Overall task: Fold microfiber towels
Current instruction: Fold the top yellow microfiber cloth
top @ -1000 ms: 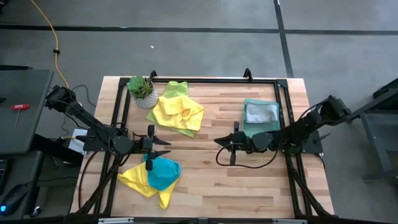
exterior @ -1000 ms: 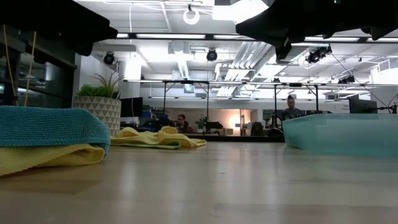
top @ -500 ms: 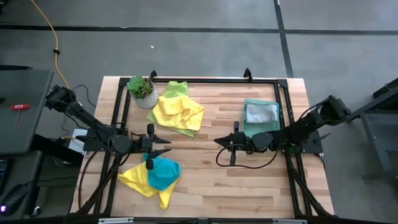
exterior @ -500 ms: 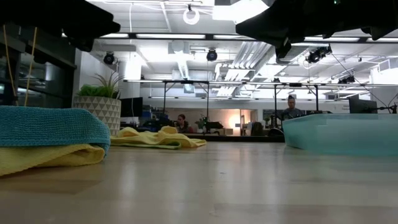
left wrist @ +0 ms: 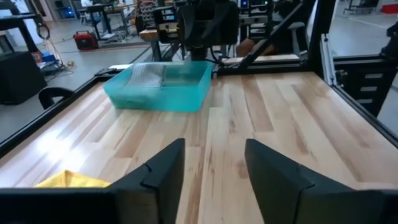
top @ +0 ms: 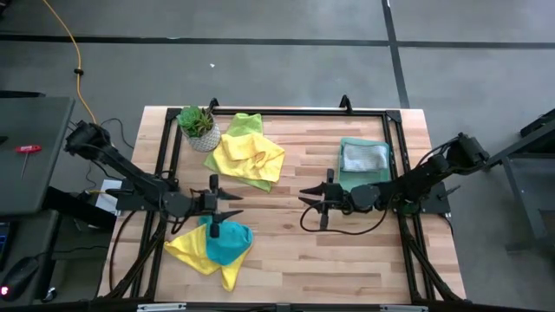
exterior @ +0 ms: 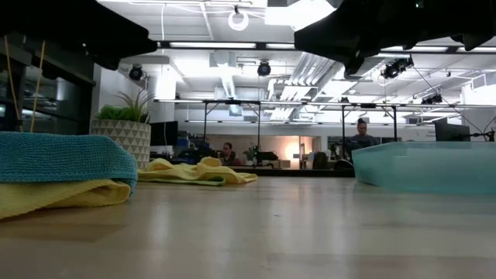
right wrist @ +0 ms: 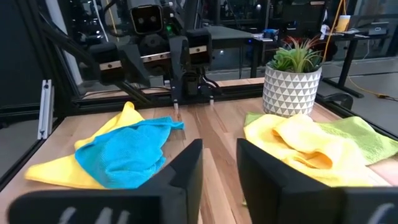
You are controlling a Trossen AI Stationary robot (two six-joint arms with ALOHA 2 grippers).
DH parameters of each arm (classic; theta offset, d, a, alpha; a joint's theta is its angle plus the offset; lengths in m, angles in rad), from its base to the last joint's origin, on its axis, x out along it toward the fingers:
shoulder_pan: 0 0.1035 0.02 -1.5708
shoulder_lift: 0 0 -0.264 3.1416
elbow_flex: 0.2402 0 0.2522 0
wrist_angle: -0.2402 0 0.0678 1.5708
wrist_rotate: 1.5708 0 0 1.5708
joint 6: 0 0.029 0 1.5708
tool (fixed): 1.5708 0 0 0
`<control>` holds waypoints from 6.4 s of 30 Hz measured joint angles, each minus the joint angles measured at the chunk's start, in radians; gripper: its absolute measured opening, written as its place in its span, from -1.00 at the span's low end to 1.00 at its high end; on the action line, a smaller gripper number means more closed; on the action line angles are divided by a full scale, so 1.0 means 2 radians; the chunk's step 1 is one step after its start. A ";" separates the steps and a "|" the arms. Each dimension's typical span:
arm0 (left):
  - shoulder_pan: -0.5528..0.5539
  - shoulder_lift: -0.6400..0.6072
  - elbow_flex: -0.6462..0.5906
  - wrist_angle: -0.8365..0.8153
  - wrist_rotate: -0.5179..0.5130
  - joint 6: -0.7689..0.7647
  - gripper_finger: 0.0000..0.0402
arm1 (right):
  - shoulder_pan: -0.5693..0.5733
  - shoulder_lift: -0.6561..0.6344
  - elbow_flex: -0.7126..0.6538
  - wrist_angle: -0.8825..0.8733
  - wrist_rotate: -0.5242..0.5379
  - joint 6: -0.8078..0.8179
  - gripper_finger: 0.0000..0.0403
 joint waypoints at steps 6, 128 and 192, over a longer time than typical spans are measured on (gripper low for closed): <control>0.015 0.069 0.041 0.000 0.002 0.000 0.10 | 0.000 0.000 0.000 -0.005 0.001 0.001 -0.42; 0.284 0.166 0.280 -0.687 0.106 -0.015 -0.99 | -0.001 0.000 0.000 -0.038 0.008 0.037 -0.41; 0.184 0.202 0.348 -0.745 0.225 -0.013 -1.00 | -0.102 0.223 0.276 -0.533 -0.134 -0.032 -0.99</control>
